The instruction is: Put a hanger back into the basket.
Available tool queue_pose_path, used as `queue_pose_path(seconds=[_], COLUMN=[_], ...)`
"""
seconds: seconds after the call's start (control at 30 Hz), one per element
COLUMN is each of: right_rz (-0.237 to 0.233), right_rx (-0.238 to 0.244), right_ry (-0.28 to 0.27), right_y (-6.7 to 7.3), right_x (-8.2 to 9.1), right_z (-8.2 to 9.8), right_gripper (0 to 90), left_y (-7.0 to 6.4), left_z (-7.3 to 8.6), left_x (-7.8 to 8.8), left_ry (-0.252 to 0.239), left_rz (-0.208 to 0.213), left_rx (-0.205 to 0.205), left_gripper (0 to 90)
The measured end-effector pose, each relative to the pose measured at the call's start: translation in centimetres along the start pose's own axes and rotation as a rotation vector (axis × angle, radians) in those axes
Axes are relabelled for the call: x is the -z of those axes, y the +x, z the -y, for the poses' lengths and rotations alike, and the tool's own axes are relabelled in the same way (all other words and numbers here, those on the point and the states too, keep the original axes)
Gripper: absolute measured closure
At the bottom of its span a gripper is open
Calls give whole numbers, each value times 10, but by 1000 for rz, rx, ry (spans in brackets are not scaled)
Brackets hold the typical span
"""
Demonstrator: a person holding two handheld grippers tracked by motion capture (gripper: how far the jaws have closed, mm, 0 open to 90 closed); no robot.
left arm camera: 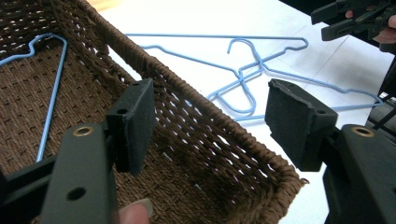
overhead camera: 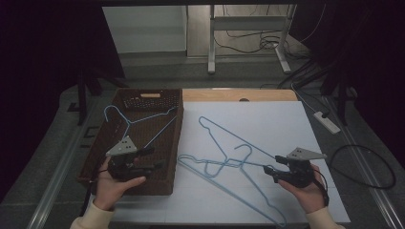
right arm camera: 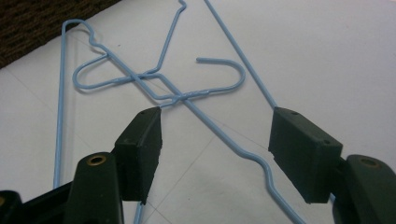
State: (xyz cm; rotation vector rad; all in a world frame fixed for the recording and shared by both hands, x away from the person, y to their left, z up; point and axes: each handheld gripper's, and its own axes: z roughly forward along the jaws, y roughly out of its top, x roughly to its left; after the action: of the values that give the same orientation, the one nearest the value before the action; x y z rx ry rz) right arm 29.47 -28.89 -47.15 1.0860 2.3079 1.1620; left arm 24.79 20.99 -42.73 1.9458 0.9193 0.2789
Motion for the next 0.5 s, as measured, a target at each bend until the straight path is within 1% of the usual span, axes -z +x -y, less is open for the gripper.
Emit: queue_pose_path(seconds=[0.1, 0.17, 0.2, 0.27, 0.33, 0.4, 0.5], right_rz=[-3, 2, 2, 4, 3, -10, -16], right_rx=[9, 25, 25, 42, 55, 60, 69], right_ry=[10, 23, 23, 35, 45, 59, 74], right_y=[2, 6, 6, 9, 12, 15, 17], right_x=[0, 1, 1, 0, -1, -3, -3], right_z=[-1, -2, -2, -4, -4, -5, -6], right_gripper=[354, 353, 353, 352, 350, 348, 346], left_y=[-1, -3, -3, -4, -5, -5, -6], left_z=[1, 2, 2, 2, 2, 2, 2], left_x=[1, 4, 4, 4, 3, 1, 0], left_ry=[4, -5, -5, -18, -15, -10, -7], left_rz=[-2, -1, -1, 7, 7, 8, 18], left_rx=[-2, 0, 0, 8, 7, 7, 9], left_gripper=[345, 346, 346, 346, 346, 346, 346])
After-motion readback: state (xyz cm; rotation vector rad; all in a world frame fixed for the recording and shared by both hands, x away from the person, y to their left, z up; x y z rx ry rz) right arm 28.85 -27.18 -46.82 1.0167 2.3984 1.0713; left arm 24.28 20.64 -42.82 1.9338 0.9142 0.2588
